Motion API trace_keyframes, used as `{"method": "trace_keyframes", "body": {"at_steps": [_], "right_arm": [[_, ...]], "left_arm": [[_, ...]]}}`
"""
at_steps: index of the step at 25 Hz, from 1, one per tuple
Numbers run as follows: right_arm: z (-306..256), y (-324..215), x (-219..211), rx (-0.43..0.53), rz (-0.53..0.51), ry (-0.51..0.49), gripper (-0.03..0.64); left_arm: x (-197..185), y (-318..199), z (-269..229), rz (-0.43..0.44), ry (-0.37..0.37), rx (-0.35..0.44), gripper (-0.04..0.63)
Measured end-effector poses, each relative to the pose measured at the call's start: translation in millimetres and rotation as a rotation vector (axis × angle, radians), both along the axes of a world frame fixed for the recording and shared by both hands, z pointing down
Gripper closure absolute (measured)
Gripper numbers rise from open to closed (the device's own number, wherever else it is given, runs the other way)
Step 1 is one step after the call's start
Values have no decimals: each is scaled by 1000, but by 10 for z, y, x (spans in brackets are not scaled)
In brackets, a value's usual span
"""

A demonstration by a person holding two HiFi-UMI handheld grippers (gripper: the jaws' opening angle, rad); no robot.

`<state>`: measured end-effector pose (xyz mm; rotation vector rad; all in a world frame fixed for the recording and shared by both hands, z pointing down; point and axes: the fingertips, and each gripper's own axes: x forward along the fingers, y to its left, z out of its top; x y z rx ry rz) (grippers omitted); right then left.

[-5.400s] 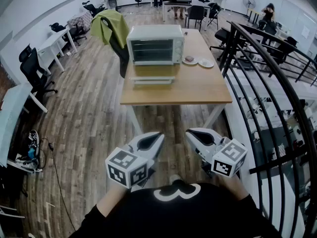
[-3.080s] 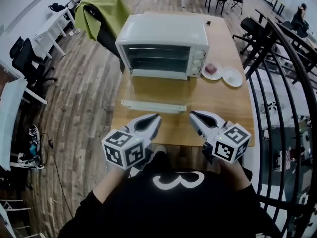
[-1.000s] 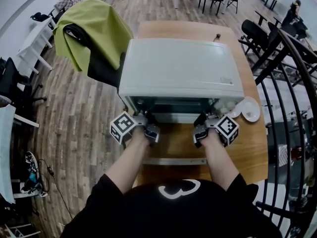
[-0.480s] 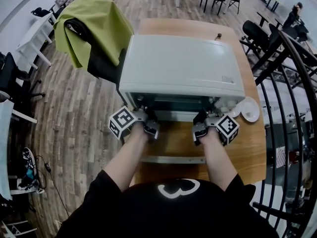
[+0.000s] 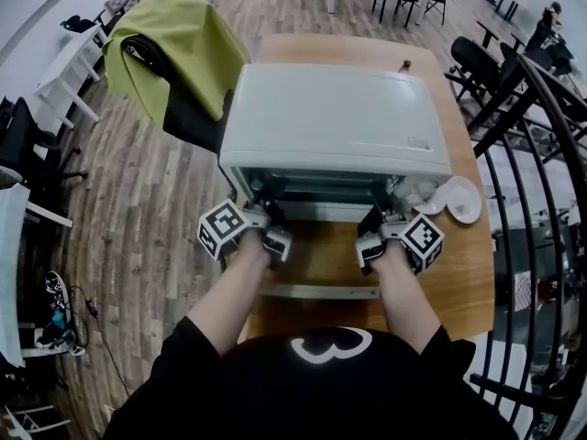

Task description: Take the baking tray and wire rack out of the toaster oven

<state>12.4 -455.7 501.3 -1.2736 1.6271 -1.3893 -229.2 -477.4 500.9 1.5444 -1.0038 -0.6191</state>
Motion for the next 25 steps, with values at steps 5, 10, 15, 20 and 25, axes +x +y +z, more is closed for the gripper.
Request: {"method": "trace_keyframes", "body": {"at_steps": [5,10,15,20,25], "right_arm": [[-34,110,-32,-13,-15,16,512],[2,279,-22,-24,-28,15,512],[11,414,-12,-23,-43,10,512],[-2,600,-34,-29,-61,11,514],[9,805,-78,-30,-92,26,514]], "left_arm": [[-24,110,-23,14,-11,-16,492],[-21,277,-1,21,-24,-27,492],[-12,411,5,18,-38,-30,492],[-37,606,-10,11,-45,-41,492],[-79,842,-12,8,-53,-50,495]]}}
